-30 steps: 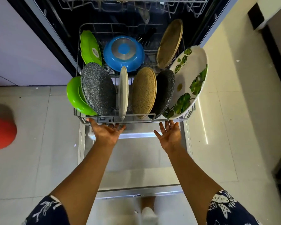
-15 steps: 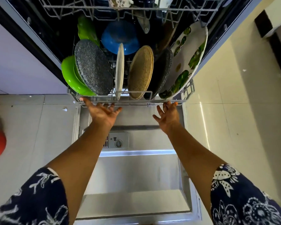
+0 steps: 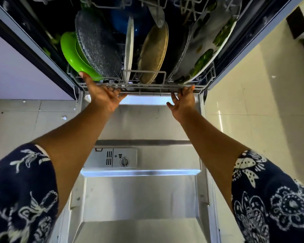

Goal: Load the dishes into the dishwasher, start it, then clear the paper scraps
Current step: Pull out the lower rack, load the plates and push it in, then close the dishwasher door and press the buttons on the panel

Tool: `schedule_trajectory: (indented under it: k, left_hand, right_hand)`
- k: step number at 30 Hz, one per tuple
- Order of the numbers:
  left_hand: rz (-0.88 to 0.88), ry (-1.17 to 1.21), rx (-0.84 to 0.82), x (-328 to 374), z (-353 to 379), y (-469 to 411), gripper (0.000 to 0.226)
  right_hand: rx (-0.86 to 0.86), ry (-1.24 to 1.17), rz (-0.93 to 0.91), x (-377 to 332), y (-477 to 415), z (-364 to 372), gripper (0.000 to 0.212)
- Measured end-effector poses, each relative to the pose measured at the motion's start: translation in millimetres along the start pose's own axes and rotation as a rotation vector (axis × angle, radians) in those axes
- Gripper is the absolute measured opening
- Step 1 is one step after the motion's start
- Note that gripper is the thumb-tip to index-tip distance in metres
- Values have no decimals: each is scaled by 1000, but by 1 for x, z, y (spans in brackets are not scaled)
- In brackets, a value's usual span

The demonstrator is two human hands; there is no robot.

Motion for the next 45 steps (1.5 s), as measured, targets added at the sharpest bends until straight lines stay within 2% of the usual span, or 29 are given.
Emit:
schedule_trajectory:
  k: [7,12,17,20,26,30,34,39,42,45]
  left_hand:
    - [39,-19,-22,20,28,-24,104]
    - [46,-150,11,19,26,-42,103]
    - [10,-242,5,10,21,-13,92]
    - [-70,-403,76,-14,5,20,82]
    - [-250,-541,119,-81,-71,134,44]
    - [-311,-558,199,-122,-149,219,35]
    - [-394,-545,276,-172,-248,304,36]
    - [-537,-497,382,-228,-344,361,32]
    - [-568,-396,440,-258,-383,365,45]
    - [-589,-226,511,-288,-415,344,60]
  right_hand:
    - [-48,90,15,-18,-34,16,65]
    - [-38,116,-16,-10,-38,20,65]
    - [-84,252,35,-8,-23,7,63]
    - [-18,341,80,0,9,-15,57]
    - [3,379,152,39,122,-78,29]
    - [-31,366,194,71,224,-127,22]
    - [54,354,287,122,319,-196,25]
    - [189,357,525,201,398,-275,20]
    - [261,316,593,243,413,-302,24]
    - [373,217,574,287,404,-320,43]
Point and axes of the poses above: each hand's wrist, its own y-axis away from the middle knuckle, its own z-axis out of the palm, x = y × z, the point moved 6 cm from there along -y, towards the middle knuckle, and after that the axes turned 9 degrees about -z, right-handed, at the moved point
